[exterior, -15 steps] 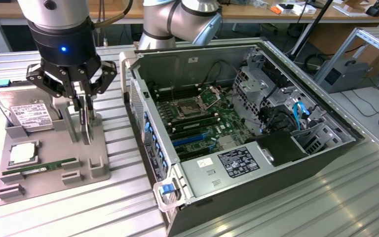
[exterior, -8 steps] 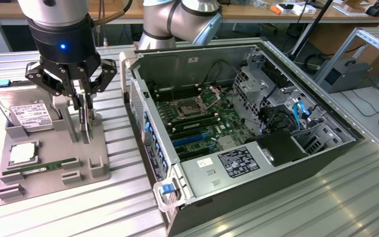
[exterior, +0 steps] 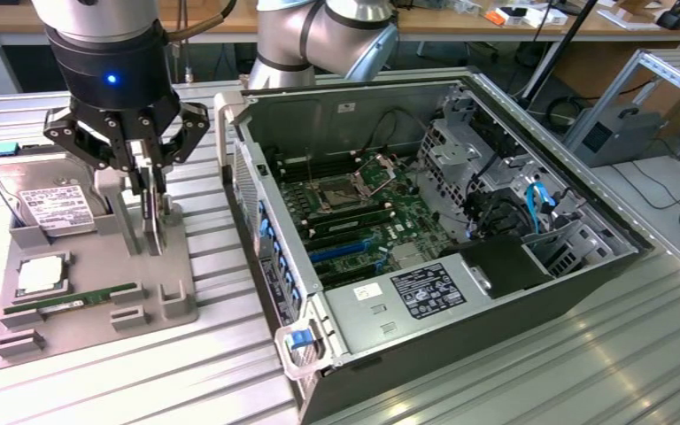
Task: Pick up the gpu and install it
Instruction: 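Pick up the gpu and move the gpu toward the slot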
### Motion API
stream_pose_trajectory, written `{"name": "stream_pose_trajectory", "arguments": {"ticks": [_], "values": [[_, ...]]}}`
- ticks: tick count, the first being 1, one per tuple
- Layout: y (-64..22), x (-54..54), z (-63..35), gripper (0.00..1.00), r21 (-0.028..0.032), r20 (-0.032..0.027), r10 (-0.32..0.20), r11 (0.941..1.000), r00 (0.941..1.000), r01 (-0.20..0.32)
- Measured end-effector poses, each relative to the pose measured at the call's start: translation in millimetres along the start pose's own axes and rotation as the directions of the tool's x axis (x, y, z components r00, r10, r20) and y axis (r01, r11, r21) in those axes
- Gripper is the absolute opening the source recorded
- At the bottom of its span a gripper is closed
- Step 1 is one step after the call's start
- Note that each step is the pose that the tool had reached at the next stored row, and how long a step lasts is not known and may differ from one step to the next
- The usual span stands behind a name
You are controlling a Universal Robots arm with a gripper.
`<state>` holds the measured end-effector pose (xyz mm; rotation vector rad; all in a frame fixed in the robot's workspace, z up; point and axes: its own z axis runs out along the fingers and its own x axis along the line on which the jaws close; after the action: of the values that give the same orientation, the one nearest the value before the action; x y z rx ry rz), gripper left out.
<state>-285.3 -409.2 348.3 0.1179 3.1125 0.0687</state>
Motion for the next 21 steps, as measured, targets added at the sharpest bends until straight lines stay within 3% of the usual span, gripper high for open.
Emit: {"name": "stream_pose_trajectory", "arguments": {"ticks": [21], "values": [[0.4,-0.2,-8.9,0.27,-0.0006,0.0000,0.000,1.0000,1.0000,0.000]]}}
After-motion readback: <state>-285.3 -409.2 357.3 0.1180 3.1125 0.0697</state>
